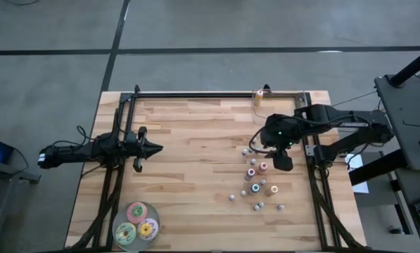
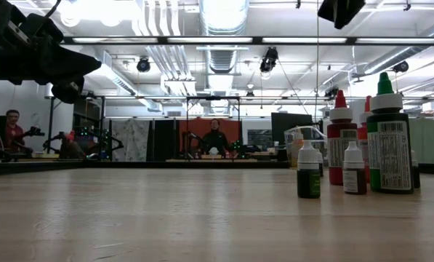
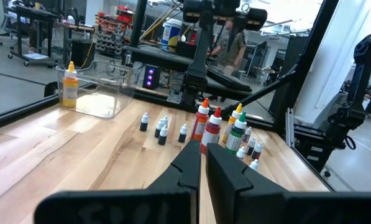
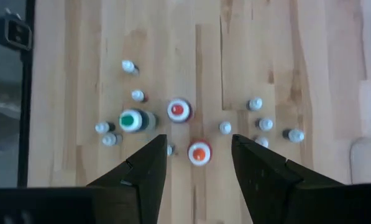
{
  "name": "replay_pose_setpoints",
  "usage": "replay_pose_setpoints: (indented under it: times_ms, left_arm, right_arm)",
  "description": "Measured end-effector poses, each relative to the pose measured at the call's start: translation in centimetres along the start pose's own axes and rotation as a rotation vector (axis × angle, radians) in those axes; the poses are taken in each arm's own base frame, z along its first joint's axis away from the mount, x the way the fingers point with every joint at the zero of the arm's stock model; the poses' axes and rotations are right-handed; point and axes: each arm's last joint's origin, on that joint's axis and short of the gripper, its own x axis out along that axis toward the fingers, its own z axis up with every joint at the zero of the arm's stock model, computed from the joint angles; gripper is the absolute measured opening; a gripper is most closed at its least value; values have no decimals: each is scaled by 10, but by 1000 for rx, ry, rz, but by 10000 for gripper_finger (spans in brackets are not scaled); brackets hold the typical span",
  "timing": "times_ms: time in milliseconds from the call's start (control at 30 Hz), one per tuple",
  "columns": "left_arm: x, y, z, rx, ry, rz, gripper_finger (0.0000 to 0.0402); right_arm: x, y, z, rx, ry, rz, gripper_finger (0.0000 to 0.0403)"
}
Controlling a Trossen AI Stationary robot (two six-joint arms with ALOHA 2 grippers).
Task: Pick & Place food coloring
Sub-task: Put the big orange food coloring bottle into the bin
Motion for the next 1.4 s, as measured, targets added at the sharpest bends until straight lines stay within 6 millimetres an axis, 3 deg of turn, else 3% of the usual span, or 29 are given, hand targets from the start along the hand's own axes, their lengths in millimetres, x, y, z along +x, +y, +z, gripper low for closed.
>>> replay_pose_setpoints:
  times_ms: [467,900,1400]
  left_arm:
    - [0,0,0,0,0,0,0]
    - [0,0,0,0,0,0,0]
    - [0,0,0,0,0,0,0]
  right_arm:
    - [26,10,-1,-121,139,-1,171]
    - [46,10,-12,-129,219,-7,171]
    - [64,13,-20,-170,239,-78,171]
